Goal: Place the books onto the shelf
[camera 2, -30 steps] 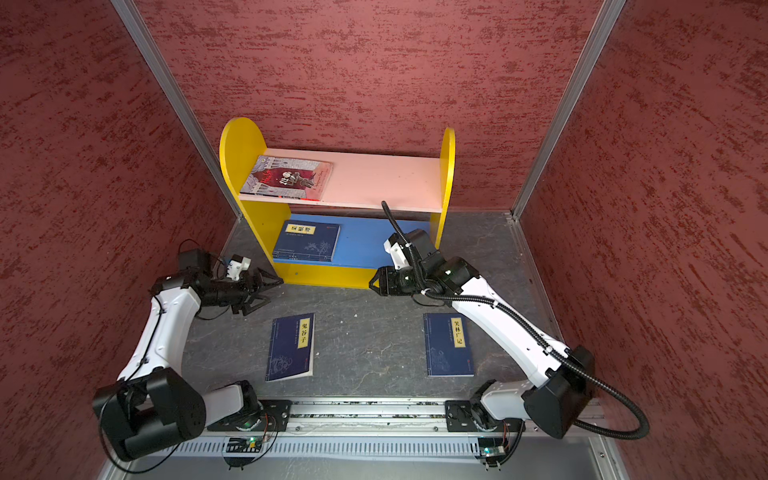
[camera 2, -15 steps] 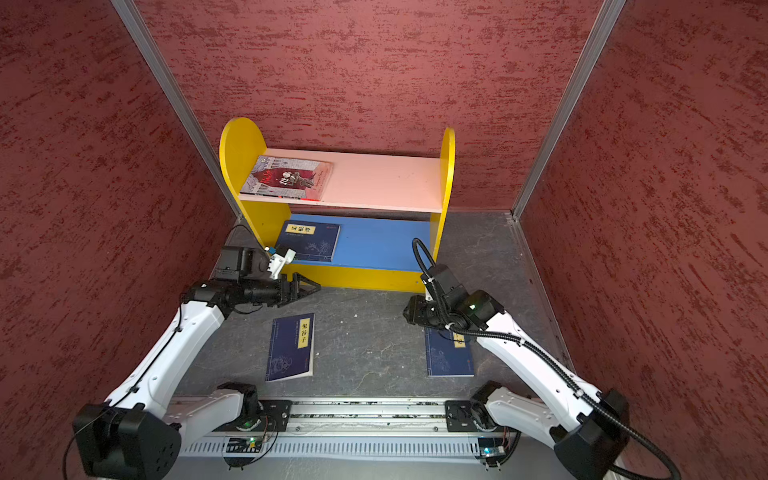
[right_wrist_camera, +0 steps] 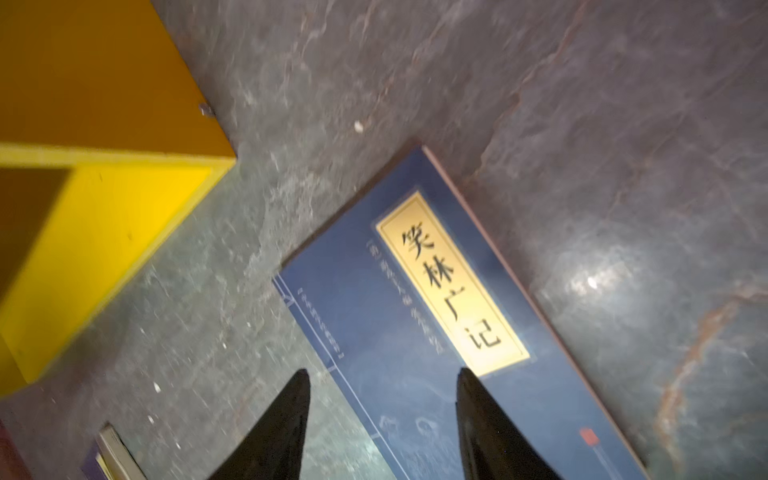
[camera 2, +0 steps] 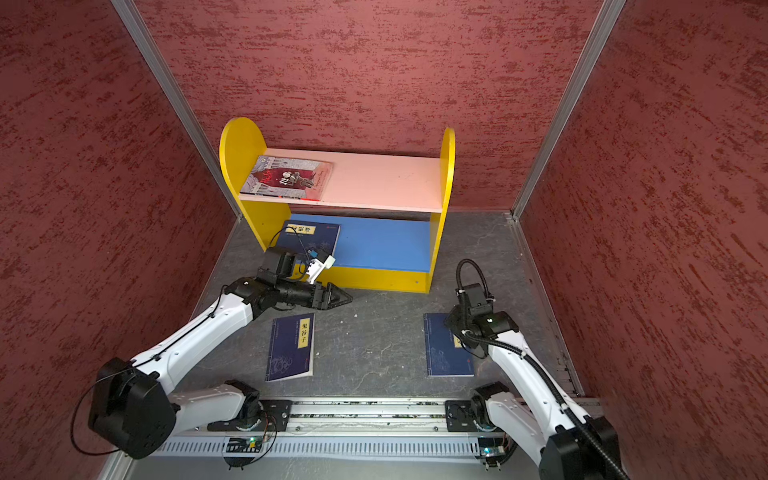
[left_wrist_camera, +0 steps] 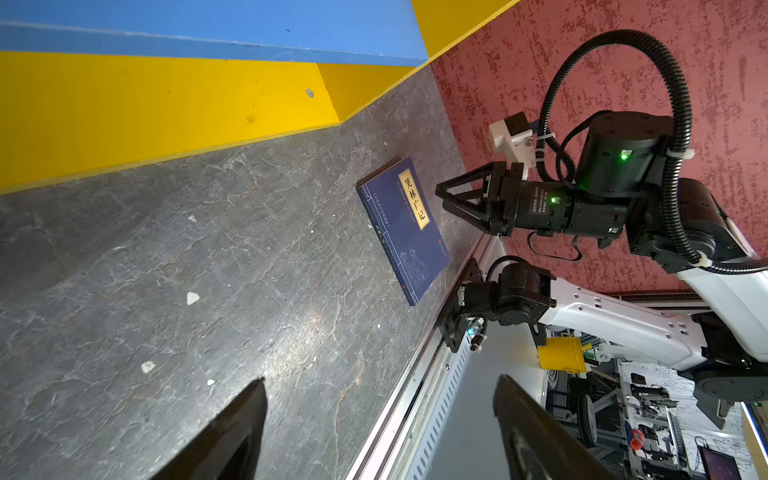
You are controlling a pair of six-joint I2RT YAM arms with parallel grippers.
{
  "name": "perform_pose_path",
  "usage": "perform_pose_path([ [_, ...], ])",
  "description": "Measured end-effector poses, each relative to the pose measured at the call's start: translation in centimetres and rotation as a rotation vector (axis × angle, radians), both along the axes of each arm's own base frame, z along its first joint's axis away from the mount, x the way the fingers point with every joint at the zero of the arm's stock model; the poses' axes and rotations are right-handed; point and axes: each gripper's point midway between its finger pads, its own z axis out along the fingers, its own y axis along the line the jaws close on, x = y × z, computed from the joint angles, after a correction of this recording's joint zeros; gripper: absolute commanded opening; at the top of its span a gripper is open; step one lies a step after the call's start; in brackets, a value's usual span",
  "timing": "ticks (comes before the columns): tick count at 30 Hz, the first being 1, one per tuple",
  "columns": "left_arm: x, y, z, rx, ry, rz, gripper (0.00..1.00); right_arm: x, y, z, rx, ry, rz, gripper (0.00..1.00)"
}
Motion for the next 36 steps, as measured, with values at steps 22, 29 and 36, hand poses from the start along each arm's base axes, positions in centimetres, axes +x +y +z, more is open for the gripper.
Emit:
perform_pose_path([
  [22,1.3,2.8,-4.9,-0.062,0.223,0.158,0.91,1.5,-3.2,-5.5,0.087,0.065,-0.082,0.59],
  [29,1.0,2.6,-6.5,-0.051,0.285,0.167,0.92,0.6,-0.1,-5.2,0.224,0.05,0.028,0.59],
  [36,-1.0,0.7,-9.1,-0.01,0.361,0.11,0.93,-1.6,5.7,-5.0,0.317,0.088,0.219,0.59],
])
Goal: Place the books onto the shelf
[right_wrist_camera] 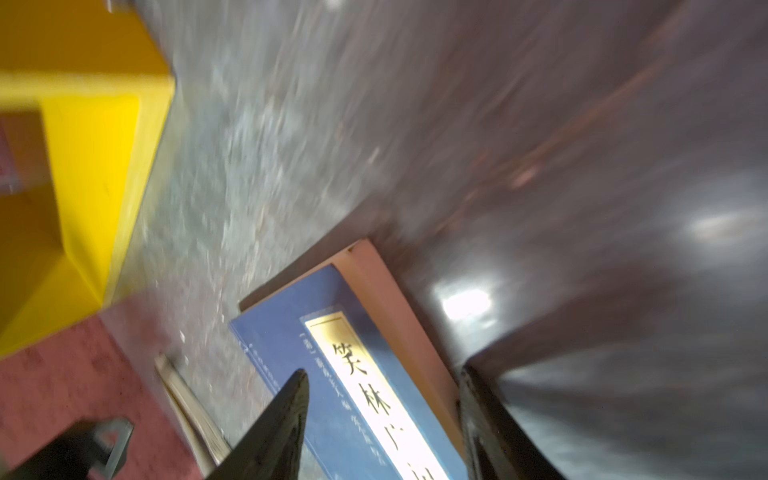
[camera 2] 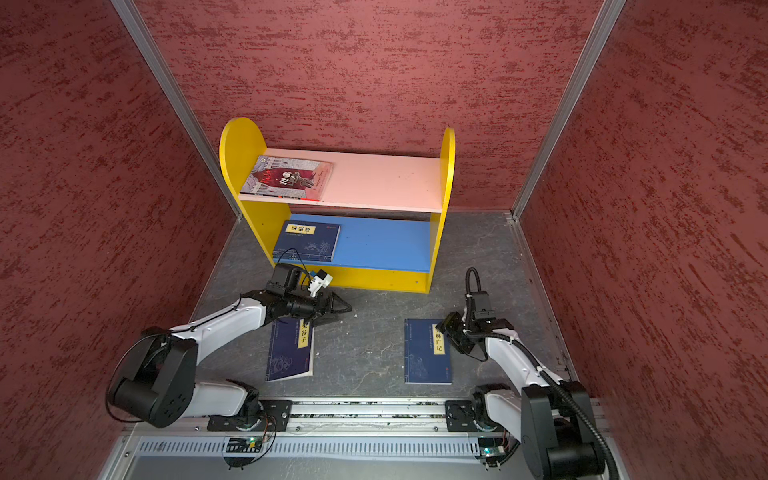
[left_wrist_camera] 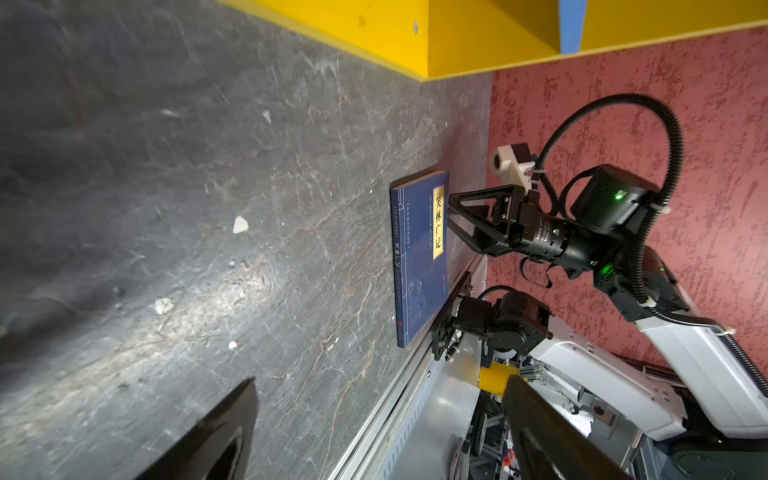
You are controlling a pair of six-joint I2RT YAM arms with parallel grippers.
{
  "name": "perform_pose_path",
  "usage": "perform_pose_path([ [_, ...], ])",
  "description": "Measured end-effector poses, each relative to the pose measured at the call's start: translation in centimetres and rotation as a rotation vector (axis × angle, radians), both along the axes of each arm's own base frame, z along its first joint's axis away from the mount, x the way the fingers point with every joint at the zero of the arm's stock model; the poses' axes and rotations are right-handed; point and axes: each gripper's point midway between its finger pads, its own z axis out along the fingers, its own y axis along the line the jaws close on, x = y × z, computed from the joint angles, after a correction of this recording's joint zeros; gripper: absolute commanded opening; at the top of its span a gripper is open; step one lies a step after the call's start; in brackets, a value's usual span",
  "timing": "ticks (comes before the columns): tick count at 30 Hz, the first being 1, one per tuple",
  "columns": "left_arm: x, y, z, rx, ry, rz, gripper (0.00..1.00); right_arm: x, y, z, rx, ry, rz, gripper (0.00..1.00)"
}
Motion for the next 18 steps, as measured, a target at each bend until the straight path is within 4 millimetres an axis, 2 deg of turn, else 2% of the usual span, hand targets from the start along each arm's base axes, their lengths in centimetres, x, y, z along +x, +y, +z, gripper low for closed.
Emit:
perform_pose_path([
  [5,-1.8,-1.8,-1.4,0.014,0.037,-0.077,0.93,-1.3,4.0,0.4,0.046,-0.001,0.103,0.6],
  [8,-3.1,-2.7,-2.6,0.032,0.074,-0.123,0.93,-2.2,5.2,0.4,0.033,0.004,0.144,0.6],
  [13,-4.9,-4.0,-3.9,0.057,0.121,-0.197,0.93,-2.9,4.3,0.6,-0.052,0.015,0.141,0.6],
  [18,-6.7,-5.5,-4.9,0.063,0.172,-0.272,0.9,-4.4,3.5,-0.3,-0.081,0.054,0.168,0.6],
])
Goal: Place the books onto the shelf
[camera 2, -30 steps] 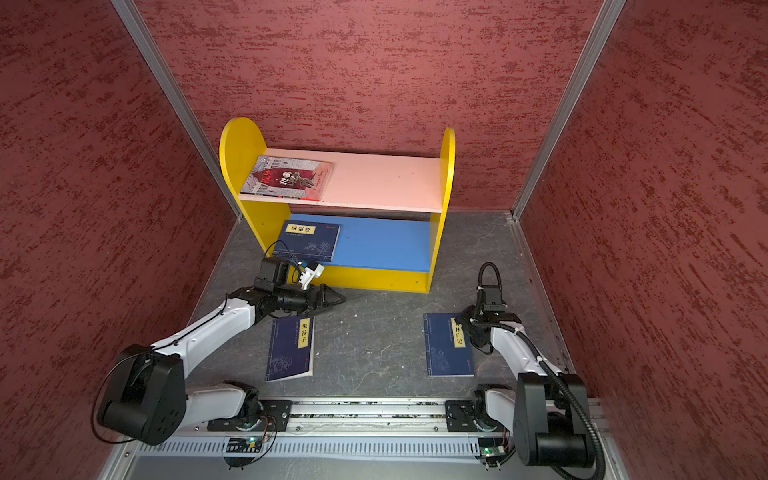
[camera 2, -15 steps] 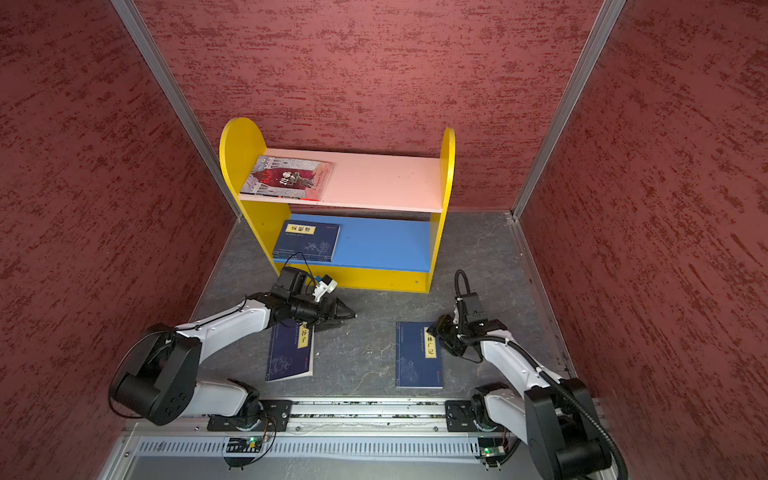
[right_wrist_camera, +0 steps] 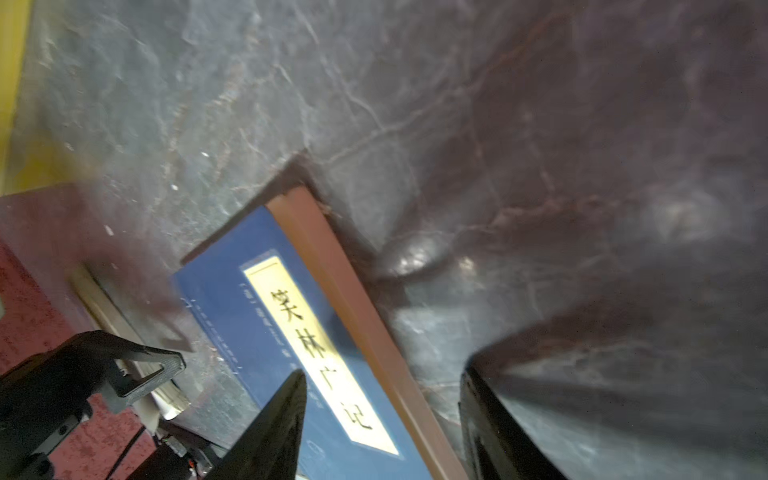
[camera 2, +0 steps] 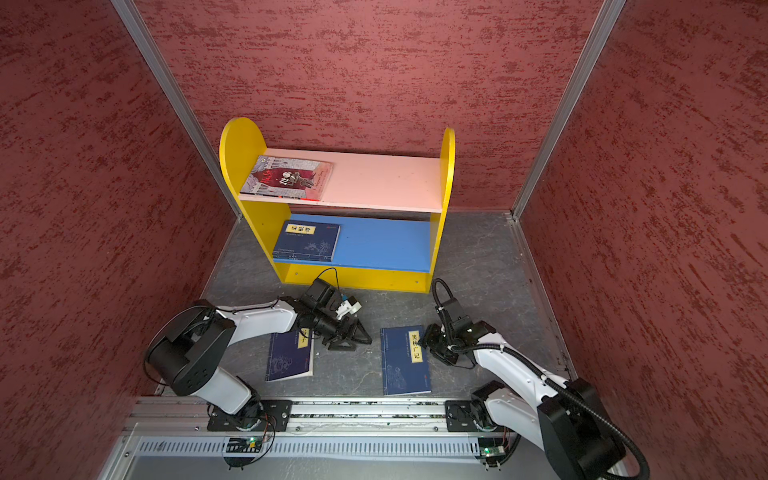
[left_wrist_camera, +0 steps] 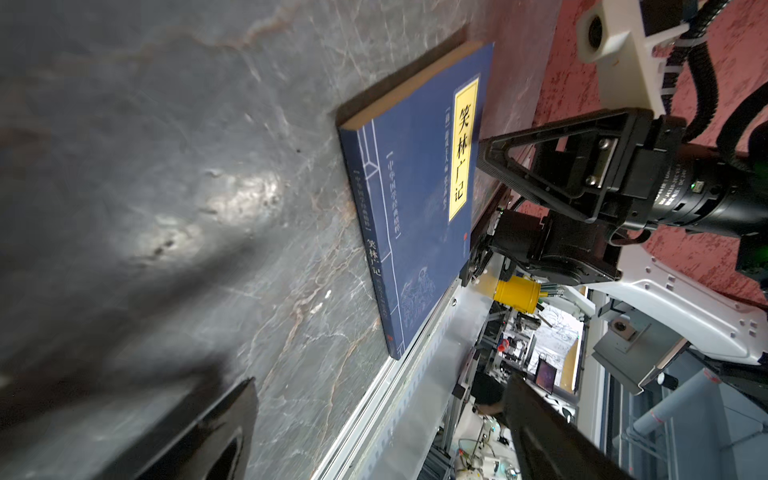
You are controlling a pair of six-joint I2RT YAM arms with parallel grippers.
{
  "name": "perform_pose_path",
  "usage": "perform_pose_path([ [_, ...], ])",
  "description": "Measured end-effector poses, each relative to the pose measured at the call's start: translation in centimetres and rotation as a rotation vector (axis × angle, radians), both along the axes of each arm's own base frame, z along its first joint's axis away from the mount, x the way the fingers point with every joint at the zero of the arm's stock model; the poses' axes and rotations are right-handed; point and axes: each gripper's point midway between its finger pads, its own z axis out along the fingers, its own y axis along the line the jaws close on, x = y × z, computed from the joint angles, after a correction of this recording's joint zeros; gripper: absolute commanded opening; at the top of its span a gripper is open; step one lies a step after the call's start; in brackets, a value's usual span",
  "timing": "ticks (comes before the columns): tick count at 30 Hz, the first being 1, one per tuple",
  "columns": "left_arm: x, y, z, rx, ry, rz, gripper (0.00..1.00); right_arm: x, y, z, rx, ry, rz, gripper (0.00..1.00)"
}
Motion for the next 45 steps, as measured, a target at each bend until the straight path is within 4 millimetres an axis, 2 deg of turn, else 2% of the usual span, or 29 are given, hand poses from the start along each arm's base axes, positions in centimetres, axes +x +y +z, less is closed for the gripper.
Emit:
perform_pose_path([
  [7,-2.2,-2.0,-0.5,-0.035,0.042,-0.095,0.88,-0.9,0.8,0.1,0.048,-0.01,0.046,0.6],
  [15,-3.1,-4.4,-0.7,-0.096,0.119,-0.165,0.85,-1.7,4.1,0.1,0.14,-0.002,0.128,0.6],
  [20,-3.4,-4.5,-0.7,-0.106,0.168,-0.168,0.85,-1.3,4.8,0.2,0.173,-0.021,0.112,0.6],
  [24,-2.6,-4.2,-0.4,-0.095,0.136,-0.143,0.88,-1.0,5.3,0.3,0.204,-0.043,0.096,0.6],
  [30,0.6,-3.4,0.4,-0.075,-0.009,-0.065,0.9,-0.5,6.1,0.4,0.238,-0.057,0.086,0.6],
  [35,1.1,-3.5,-0.4,-0.054,-0.014,-0.055,0.89,-0.1,7.3,0.6,0.275,-0.067,0.099,0.59],
  [40,1.8,-3.9,-0.4,-0.077,-0.014,-0.044,0.87,0.1,8.2,0.8,0.306,-0.077,0.108,0.59],
  [43,2.3,-3.7,-0.3,-0.081,-0.014,-0.025,0.75,0.1,8.4,0.8,0.313,-0.078,0.103,0.59],
  [45,2.6,-3.7,-0.2,-0.085,-0.011,-0.015,0.6,0.2,8.4,0.8,0.314,-0.077,0.098,0.59],
])
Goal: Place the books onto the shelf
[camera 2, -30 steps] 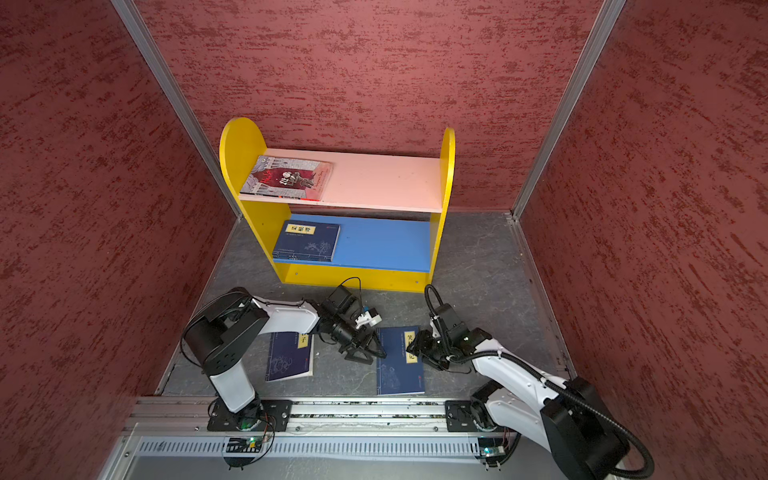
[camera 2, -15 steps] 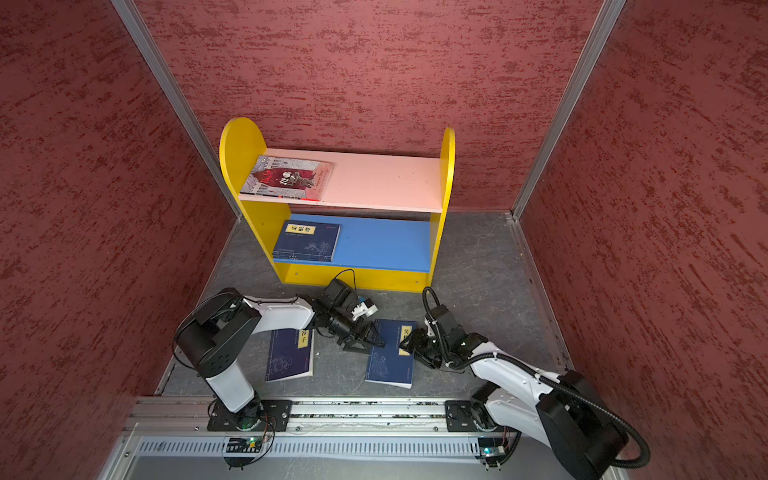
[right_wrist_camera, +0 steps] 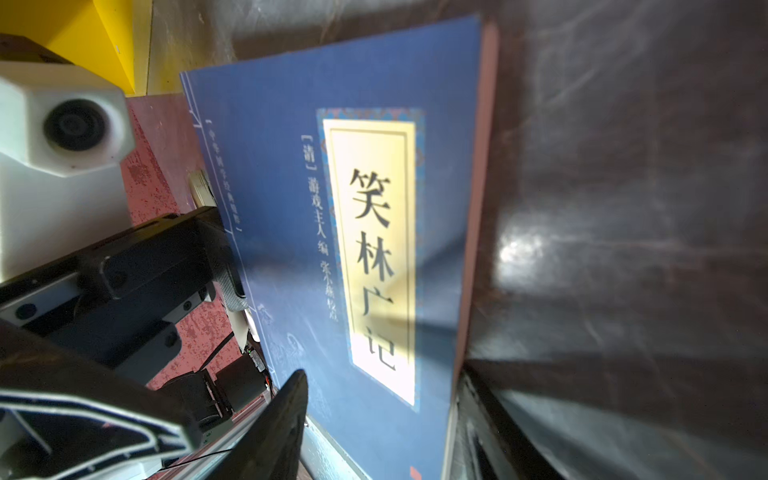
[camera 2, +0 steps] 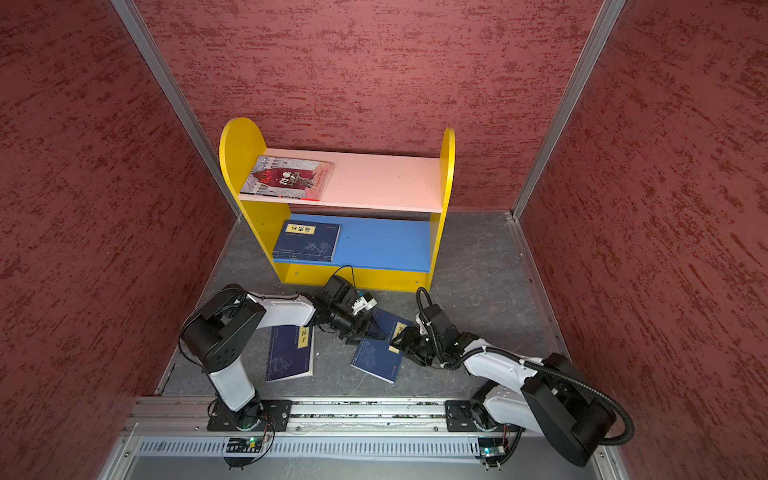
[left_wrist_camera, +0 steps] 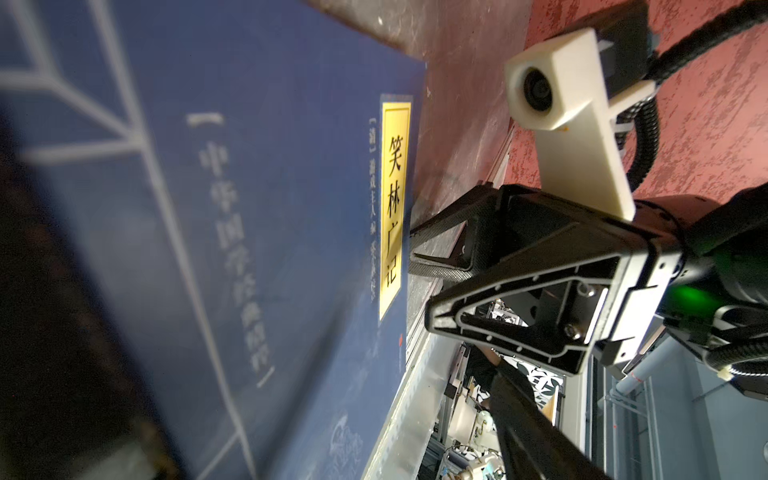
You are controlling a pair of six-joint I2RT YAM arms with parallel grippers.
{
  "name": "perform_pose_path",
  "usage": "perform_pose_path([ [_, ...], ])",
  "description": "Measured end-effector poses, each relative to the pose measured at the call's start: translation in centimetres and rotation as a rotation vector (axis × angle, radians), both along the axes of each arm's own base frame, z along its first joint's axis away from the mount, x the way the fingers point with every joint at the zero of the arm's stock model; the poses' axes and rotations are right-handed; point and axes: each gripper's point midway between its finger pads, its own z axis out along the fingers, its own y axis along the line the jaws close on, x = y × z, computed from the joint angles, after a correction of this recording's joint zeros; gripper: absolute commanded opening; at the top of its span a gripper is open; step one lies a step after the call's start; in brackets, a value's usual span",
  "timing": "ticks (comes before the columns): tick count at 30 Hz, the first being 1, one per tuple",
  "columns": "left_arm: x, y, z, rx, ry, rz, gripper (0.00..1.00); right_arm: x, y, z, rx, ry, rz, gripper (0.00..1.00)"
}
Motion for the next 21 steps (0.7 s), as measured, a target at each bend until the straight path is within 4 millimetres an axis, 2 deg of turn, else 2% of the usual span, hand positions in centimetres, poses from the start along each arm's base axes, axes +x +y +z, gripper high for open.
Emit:
perform_pose_path([
  [3,0.1,0.0,0.6,-0.01,-0.015,0.002,0.3,0.1,-0.1,0.0,-0.007,-0.006,-0.007,0.59],
  [8,0.3,0.0,3.1,-0.052,-0.09,-0.004,0.09,0.3,-0.6,0.4,-0.025,-0.027,-0.031,0.59],
  [13,0.5,0.7,4.0,-0.045,-0.123,0.007,0.0,1.1,-1.1,2.6,-0.001,-0.109,-0.078,0.59],
  [21,0.5,2.9,7.8,-0.081,-0.226,0.014,0.0,2.2,-2.2,8.4,0.054,-0.27,-0.158,0.59],
])
